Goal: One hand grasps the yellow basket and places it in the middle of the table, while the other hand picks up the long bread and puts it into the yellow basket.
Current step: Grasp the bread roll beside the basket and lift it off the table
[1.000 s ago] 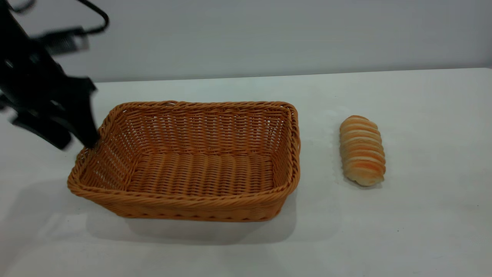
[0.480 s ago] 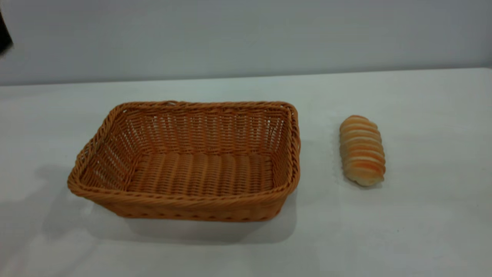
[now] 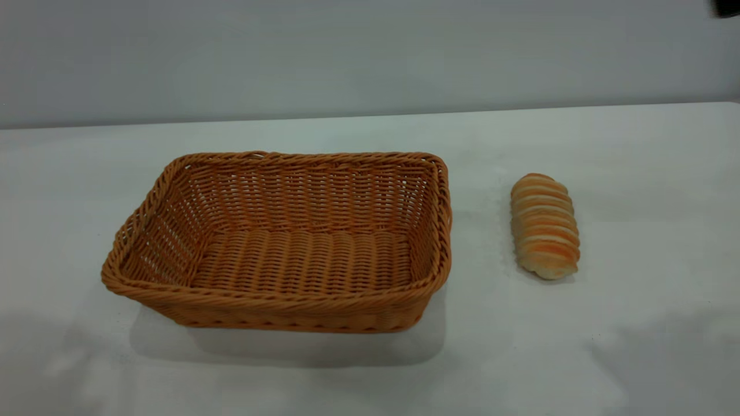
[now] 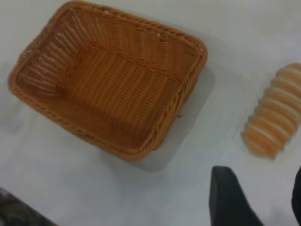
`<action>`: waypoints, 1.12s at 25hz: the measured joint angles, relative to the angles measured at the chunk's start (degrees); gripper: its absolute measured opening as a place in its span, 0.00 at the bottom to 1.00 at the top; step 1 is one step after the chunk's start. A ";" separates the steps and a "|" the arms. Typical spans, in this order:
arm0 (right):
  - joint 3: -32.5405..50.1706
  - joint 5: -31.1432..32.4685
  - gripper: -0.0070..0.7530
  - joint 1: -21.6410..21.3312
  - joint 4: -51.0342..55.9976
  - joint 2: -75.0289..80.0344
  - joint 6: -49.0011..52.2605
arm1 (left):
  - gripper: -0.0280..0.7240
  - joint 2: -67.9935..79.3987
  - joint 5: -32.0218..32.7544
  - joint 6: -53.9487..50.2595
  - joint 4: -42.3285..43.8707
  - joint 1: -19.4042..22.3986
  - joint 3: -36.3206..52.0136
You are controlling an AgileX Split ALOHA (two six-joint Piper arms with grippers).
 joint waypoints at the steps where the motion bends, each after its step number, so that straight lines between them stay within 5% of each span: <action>1: -1.27 -1.49 0.50 1.18 -0.44 3.00 0.00 | 0.74 -1.17 0.34 -0.02 0.00 0.00 0.00; 7: -7.97 -9.74 0.51 6.84 -4.04 21.28 0.24 | 0.74 -7.20 1.64 -0.96 -0.02 0.00 0.00; 18: -19.14 -15.83 0.58 7.03 -4.09 44.72 -0.93 | 0.74 -15.44 2.63 -3.18 -0.07 0.00 0.00; 28: -20.85 -26.70 0.58 7.53 -2.18 55.39 -0.97 | 0.74 -16.13 3.21 -3.27 -0.58 0.00 0.00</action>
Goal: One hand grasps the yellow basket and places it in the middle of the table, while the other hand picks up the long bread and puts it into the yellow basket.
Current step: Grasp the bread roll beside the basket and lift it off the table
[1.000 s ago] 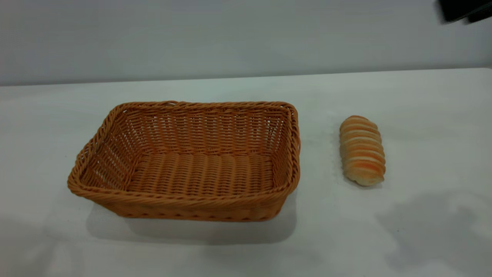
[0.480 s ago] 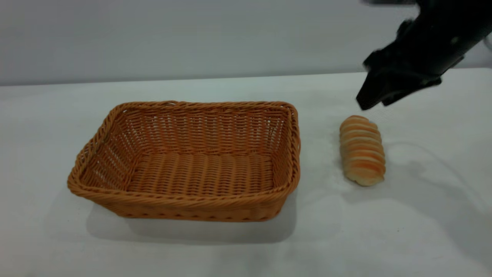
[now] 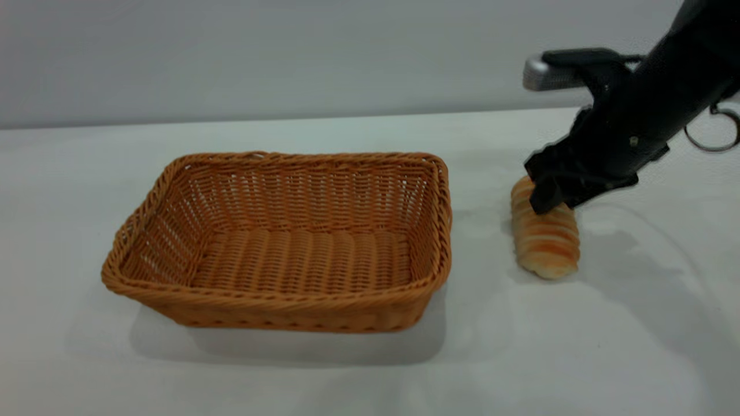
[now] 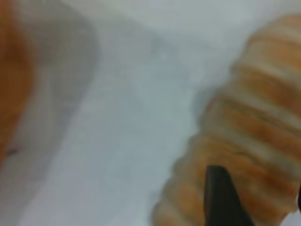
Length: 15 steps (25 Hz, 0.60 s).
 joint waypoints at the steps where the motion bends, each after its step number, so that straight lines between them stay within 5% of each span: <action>1: 0.00 -1.51 0.58 0.00 0.08 1.07 0.00 | 0.74 0.00 0.00 0.00 -0.46 0.00 0.00; 7: -0.83 -4.39 0.51 0.00 3.16 4.86 0.00 | 0.74 0.00 0.02 -0.12 -0.98 0.00 0.00; 13: -1.14 -1.70 0.09 0.00 3.86 4.51 0.00 | 0.74 -0.04 0.02 -0.18 -0.98 0.00 0.00; 15: -1.07 0.69 0.06 0.00 3.71 2.99 0.00 | 0.74 -0.04 0.02 -0.18 -0.98 0.00 0.00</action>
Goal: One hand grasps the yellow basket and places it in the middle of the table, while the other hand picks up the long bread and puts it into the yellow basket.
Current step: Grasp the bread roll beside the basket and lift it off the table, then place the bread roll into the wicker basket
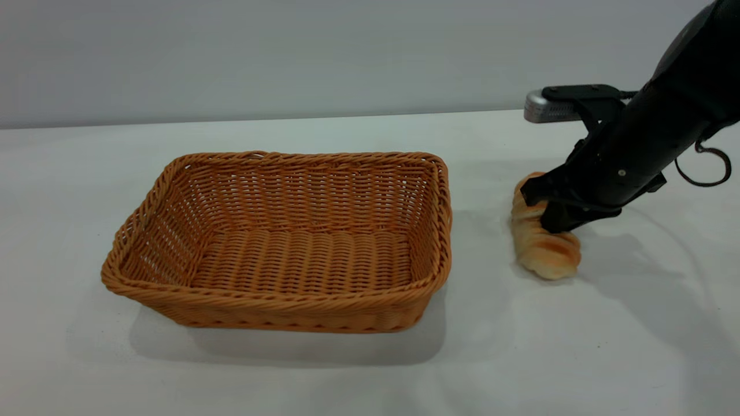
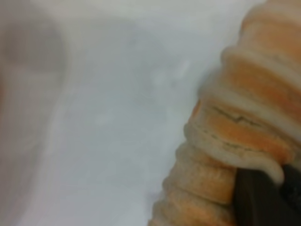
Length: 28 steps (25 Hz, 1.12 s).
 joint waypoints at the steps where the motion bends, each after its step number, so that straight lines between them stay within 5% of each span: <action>1: 0.13 1.47 0.05 0.00 -0.28 -1.11 0.00 | 0.74 0.00 0.00 0.00 0.00 0.00 0.00; 10: 0.17 4.58 0.05 0.75 1.32 -16.54 -0.13 | 0.74 0.00 0.04 0.00 0.00 0.00 0.00; 18: 0.17 9.83 0.09 12.69 9.41 -17.59 -9.86 | 0.74 0.00 -0.33 0.21 0.00 0.00 0.00; 23: 0.17 9.73 0.25 19.00 14.92 -17.59 -18.10 | 0.74 0.00 -0.28 0.39 0.00 0.00 0.00; 28: 0.17 9.13 0.49 20.01 16.95 -17.59 -21.74 | 0.74 0.00 -0.28 0.39 0.06 0.00 0.00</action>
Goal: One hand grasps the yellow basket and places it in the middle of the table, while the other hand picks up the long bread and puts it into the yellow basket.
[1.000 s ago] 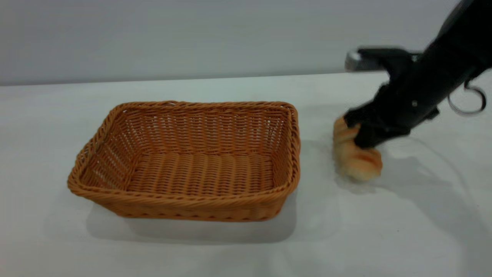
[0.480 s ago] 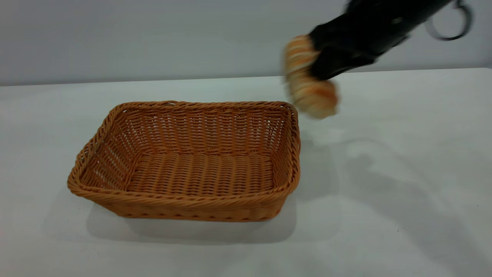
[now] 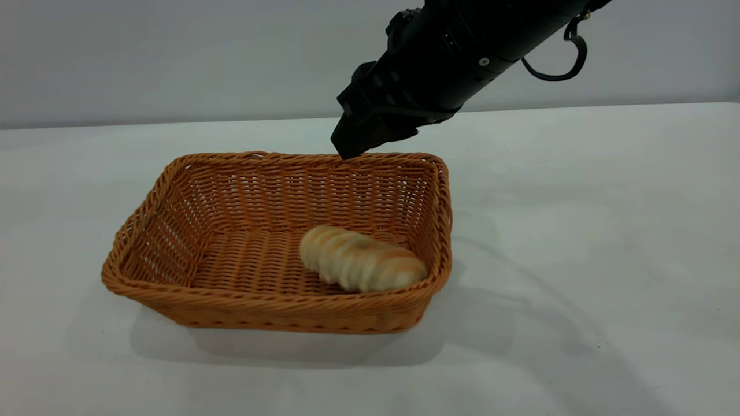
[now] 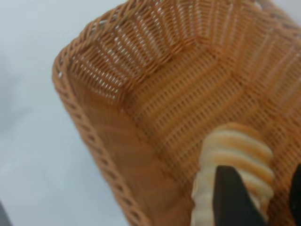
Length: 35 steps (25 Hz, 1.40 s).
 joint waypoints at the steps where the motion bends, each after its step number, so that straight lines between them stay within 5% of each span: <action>1: 0.00 -0.45 0.53 -0.18 0.00 0.00 -0.14 | 0.74 0.00 0.00 0.00 0.00 0.00 0.00; 5: 0.00 0.18 0.59 -2.52 -0.51 -0.77 1.91 | 0.74 0.00 0.21 0.00 1.80 0.00 0.00; 10: -0.05 7.96 0.58 -9.08 -10.47 -6.64 16.42 | 0.74 0.00 3.41 -0.18 6.35 0.00 0.00; 15: -0.05 20.94 0.53 -14.97 -32.26 -14.70 36.64 | 0.74 0.00 3.69 -1.10 6.87 0.00 0.00; 24: -0.05 46.08 0.50 -15.81 -58.45 -25.63 56.77 | 0.74 -4.38 3.82 -1.42 6.87 0.00 0.00; 35: 0.14 49.13 0.50 -15.81 -61.29 -44.30 61.76 | 0.74 -17.98 3.82 -2.54 7.40 0.00 6.53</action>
